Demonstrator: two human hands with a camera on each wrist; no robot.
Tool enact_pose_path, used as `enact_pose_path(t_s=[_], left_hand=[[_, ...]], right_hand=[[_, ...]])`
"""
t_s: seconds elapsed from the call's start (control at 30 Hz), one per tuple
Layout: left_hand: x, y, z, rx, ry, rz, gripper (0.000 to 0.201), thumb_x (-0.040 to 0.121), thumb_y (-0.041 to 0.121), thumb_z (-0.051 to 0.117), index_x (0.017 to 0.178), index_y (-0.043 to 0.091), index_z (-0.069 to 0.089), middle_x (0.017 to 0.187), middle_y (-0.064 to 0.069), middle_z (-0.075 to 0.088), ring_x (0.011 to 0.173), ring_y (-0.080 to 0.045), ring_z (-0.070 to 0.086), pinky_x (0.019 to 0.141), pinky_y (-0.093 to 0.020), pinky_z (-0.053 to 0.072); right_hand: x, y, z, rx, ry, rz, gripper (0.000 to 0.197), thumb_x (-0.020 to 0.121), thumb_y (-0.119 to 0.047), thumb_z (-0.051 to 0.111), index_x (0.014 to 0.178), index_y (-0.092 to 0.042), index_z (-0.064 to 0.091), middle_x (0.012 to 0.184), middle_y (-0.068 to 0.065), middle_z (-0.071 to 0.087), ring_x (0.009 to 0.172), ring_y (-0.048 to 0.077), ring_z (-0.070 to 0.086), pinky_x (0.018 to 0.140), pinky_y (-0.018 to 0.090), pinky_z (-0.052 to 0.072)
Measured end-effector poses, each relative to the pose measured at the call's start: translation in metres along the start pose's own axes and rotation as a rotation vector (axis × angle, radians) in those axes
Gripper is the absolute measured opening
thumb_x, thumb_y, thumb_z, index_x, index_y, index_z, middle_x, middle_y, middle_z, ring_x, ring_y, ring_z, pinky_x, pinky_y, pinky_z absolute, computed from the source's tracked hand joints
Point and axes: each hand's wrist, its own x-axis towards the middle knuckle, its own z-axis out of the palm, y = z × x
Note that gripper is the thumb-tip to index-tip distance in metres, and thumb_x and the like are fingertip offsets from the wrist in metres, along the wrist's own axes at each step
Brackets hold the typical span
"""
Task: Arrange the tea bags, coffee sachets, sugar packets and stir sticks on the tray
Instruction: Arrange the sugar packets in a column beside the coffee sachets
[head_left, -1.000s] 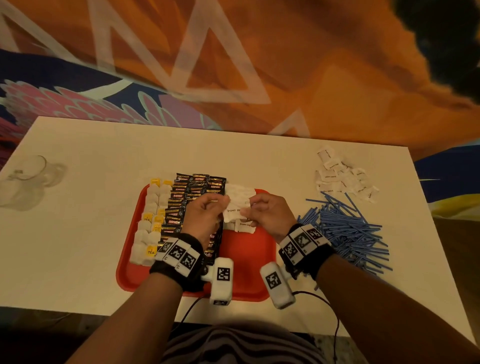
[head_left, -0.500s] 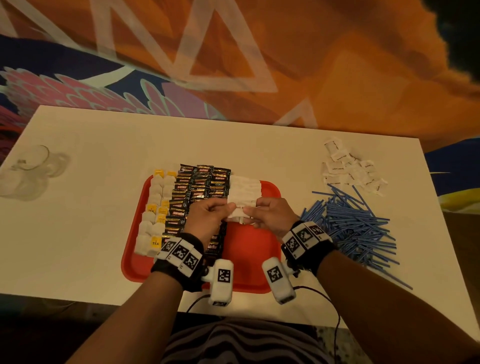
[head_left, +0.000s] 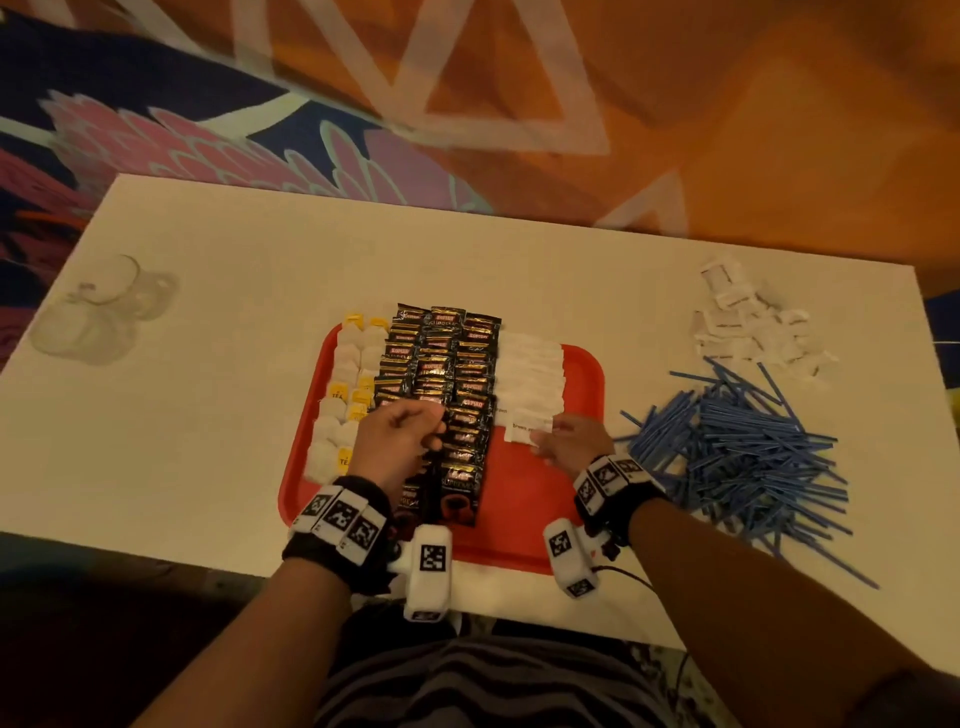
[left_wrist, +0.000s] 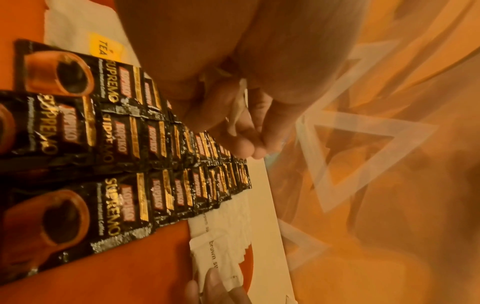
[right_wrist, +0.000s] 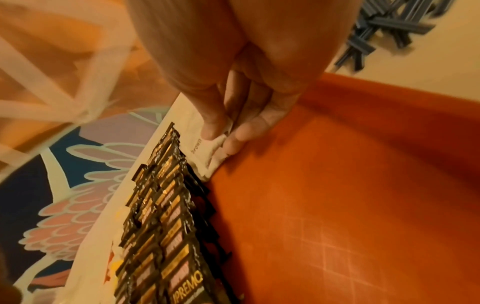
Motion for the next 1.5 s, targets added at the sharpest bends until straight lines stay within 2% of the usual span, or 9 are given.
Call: enact_pose_path(t_s=[0.07,0.17,0.33,0.5,0.83,0.97,1.2,1.33,1.5], left_hand=[[0.0,-0.003,-0.008,0.0,0.005,-0.002,0.008,0.095,0.016,0.065,0.097,0.01,0.07,0.081,-0.002,0.069,0.064,-0.011,0.058,0.045,-0.019,0.039],[0.0,-0.008,-0.019,-0.037,0.017,-0.024,0.007,0.095,0.013,0.065,0.096,0.01,0.071,0.077,-0.002,0.067,0.062,-0.011,0.058,0.047,-0.019,0.041],[0.003,-0.014,-0.033,-0.055,0.024,-0.048,0.007,0.093,0.015,0.066,0.093,0.012,0.072,0.076,-0.002,0.068,0.063,-0.012,0.059,0.055,-0.028,0.043],[0.005,-0.016,-0.035,-0.046,0.034,-0.044,0.005,0.093,0.016,0.067,0.092,0.014,0.071,0.077,-0.001,0.069,0.061,-0.01,0.059,0.047,-0.022,0.04],[0.004,-0.015,-0.028,-0.017,0.03,-0.054,0.007,0.094,0.016,0.065,0.097,0.012,0.07,0.081,-0.002,0.069,0.064,-0.011,0.058,0.049,-0.022,0.038],[0.002,-0.014,-0.025,-0.011,0.019,-0.054,0.007,0.094,0.015,0.065,0.098,0.012,0.07,0.082,-0.003,0.069,0.063,-0.01,0.058,0.043,-0.019,0.036],[0.001,-0.013,-0.023,-0.013,0.018,-0.063,0.01,0.094,0.014,0.064,0.101,0.009,0.069,0.079,-0.002,0.068,0.063,-0.011,0.058,0.039,-0.017,0.035],[0.002,-0.014,-0.02,-0.006,0.023,-0.07,0.007,0.094,0.014,0.065,0.098,0.011,0.07,0.076,0.001,0.068,0.062,-0.01,0.058,0.042,-0.019,0.036],[0.002,-0.016,-0.019,-0.005,0.005,-0.063,0.01,0.095,0.016,0.064,0.1,0.009,0.07,0.078,-0.001,0.068,0.062,-0.01,0.058,0.044,-0.019,0.037]], right_hand=[[0.003,-0.002,0.007,-0.06,0.006,-0.003,0.042,0.088,-0.018,0.071,0.126,-0.006,0.057,0.089,-0.001,0.069,0.072,0.009,0.067,0.058,0.017,0.052],[0.011,-0.004,0.019,-0.087,0.044,0.001,0.04,0.088,-0.018,0.072,0.124,-0.008,0.058,0.102,0.007,0.072,0.069,0.005,0.066,0.05,0.011,0.047],[0.025,-0.003,0.037,-0.141,0.095,0.004,0.034,0.086,-0.02,0.073,0.116,-0.01,0.061,0.099,0.007,0.072,0.076,0.012,0.07,0.077,0.03,0.059],[0.031,-0.001,0.041,-0.25,0.184,0.011,0.019,0.081,-0.027,0.077,0.084,-0.022,0.059,0.088,0.004,0.072,0.077,0.017,0.07,0.069,0.03,0.057],[0.029,0.003,0.037,-0.41,0.186,-0.062,0.027,0.08,-0.039,0.075,0.076,-0.025,0.052,0.09,0.0,0.064,0.084,0.017,0.06,0.058,0.024,0.038],[0.025,0.002,0.034,-0.445,0.179,-0.097,0.024,0.085,-0.039,0.071,0.087,-0.02,0.058,0.09,-0.003,0.058,0.087,0.015,0.052,0.073,0.025,0.041],[0.014,0.001,0.023,-0.389,0.296,-0.202,0.016,0.088,-0.033,0.066,0.083,-0.02,0.058,0.069,-0.012,0.057,0.063,0.002,0.051,0.05,0.017,0.031],[0.015,0.007,0.032,-0.419,0.13,-0.367,0.007,0.085,-0.015,0.067,0.083,-0.021,0.063,0.077,-0.004,0.064,0.072,0.01,0.058,0.065,0.022,0.044],[0.018,0.014,0.031,-0.462,0.045,-0.405,0.031,0.086,0.001,0.055,0.106,-0.019,0.068,0.09,-0.007,0.061,0.08,0.008,0.056,0.077,0.018,0.048]])
